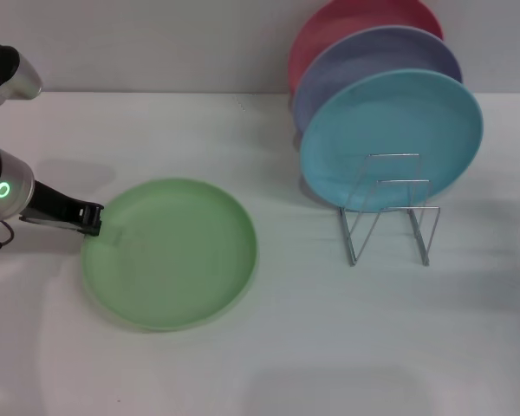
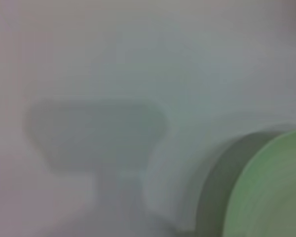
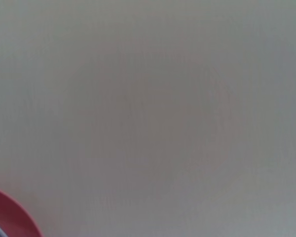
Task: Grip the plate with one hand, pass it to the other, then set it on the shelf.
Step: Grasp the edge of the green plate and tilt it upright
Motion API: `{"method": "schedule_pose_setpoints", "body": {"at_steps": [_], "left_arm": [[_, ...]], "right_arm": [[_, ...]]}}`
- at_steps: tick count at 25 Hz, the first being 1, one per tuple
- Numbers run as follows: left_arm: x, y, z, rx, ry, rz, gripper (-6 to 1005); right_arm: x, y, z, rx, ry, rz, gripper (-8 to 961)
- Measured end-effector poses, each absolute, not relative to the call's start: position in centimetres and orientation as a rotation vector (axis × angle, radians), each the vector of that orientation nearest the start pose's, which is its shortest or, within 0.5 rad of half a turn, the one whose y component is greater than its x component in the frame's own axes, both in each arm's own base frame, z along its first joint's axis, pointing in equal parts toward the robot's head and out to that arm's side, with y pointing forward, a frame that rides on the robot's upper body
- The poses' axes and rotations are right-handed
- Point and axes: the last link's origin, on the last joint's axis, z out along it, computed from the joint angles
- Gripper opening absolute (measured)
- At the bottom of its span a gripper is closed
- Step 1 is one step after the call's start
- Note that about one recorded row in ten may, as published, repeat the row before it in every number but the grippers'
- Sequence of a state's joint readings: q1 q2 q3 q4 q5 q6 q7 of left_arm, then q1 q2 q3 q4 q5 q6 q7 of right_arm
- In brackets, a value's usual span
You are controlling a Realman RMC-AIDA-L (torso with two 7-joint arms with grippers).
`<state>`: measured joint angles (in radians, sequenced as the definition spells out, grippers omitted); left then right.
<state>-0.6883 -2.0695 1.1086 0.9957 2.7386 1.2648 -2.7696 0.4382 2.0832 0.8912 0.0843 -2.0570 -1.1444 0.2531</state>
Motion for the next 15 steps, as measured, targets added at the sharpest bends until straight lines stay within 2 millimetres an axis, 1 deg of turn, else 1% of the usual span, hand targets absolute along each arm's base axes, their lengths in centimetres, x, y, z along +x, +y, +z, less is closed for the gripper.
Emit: {"method": "schedule_pose_setpoints", "body": {"at_steps": [5,6,8,15], "left_arm": [[-24.0,39.8,2.1,-2.155,-1.359,0.227,28],[-23.4,39.5,2.7,-2.17,-1.332,0.193,28],[-23.1,39.3,3.1,-2.172,-1.319,0.164,28],[-22.5,38.3,5.3,-2.154,-1.289,0.053,28]], "right_arm": [[36.8,32.5,1.8,-1.305,0.74,0.704,610],[36.8,32.5,1.8,-1.306,0.74,0.705,610],[36.7,32.6,1.8,-1.308,0.738,0.708,611],[36.5,32.8,1.8,-1.309,0.736,0.713,611]]}}
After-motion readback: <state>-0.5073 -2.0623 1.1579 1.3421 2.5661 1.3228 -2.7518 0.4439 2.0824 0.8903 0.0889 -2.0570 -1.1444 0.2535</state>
